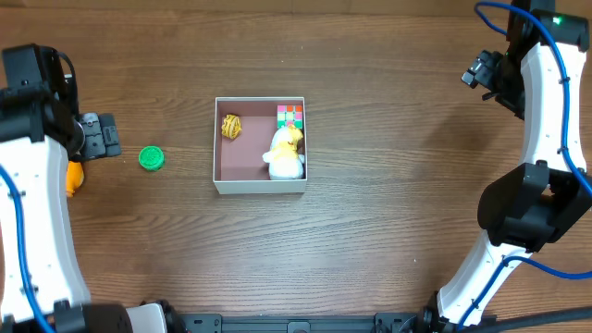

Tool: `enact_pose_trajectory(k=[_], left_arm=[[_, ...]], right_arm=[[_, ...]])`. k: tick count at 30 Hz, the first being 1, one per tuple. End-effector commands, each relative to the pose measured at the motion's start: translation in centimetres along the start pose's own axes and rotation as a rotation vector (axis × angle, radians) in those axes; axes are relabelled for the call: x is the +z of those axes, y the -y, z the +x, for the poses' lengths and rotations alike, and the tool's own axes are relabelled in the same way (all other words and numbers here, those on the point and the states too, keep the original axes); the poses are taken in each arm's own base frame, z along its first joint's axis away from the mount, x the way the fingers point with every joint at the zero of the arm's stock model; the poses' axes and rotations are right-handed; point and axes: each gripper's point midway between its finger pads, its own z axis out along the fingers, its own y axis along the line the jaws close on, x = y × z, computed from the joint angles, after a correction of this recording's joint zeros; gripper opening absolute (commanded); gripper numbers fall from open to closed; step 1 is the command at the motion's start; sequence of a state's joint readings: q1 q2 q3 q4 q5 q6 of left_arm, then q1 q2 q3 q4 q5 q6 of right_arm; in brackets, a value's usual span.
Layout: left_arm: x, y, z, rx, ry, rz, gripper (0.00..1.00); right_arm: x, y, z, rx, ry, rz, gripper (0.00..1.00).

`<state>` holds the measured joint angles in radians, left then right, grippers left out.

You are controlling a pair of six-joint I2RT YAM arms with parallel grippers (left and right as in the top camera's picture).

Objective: Pack container
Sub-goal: 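Move the left gripper to the orange dinosaur and grasp it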

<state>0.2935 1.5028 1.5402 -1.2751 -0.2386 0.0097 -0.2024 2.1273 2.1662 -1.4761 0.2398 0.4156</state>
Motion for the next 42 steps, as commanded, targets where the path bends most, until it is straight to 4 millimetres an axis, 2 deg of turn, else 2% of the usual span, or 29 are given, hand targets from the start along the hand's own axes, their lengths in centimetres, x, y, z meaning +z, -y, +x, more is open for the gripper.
enact_pose_trajectory(k=[1, 6, 8, 13, 16, 18, 23, 42], left_arm=[[1.9, -0.9, -1.1, 0.075, -0.034, -0.024, 1.0], [4.7, -0.2, -0.6, 0.121, -0.115, 0.059, 1.0], [5.9, -0.6, -0.3, 0.093, -0.146, 0.092, 1.0], [8.2, -3.8, 0.6, -0.014, -0.202, 0.096, 1.0], [9.1, -5.2, -0.2, -0.072, -0.169, 0.089, 1.0], [9.4, -5.1, -0.6, -0.082, -0.151, 0.125, 1.0], [10.6, -4.1, -1.2, 0.027, -0.131, 0.188, 1.0], [20.4, -2.2, 0.6, 0.092, -0.297, 0.24, 1.0]], right_arm=[[-0.3, 0.1, -0.2, 0.007, 0.013, 0.0, 1.0], [-0.3, 0.1, -0.2, 0.007, 0.013, 0.0, 1.0], [-0.3, 0.1, -0.2, 0.008, 0.013, 0.0, 1.0], [-0.3, 0.1, -0.2, 0.007, 0.013, 0.0, 1.0], [-0.3, 0.1, -0.2, 0.008, 0.013, 0.0, 1.0], [-0.3, 0.1, -0.2, 0.008, 0.013, 0.0, 1.0], [-0.3, 0.1, -0.2, 0.007, 0.013, 0.0, 1.0], [-0.3, 0.1, -0.2, 0.008, 0.013, 0.0, 1.0]])
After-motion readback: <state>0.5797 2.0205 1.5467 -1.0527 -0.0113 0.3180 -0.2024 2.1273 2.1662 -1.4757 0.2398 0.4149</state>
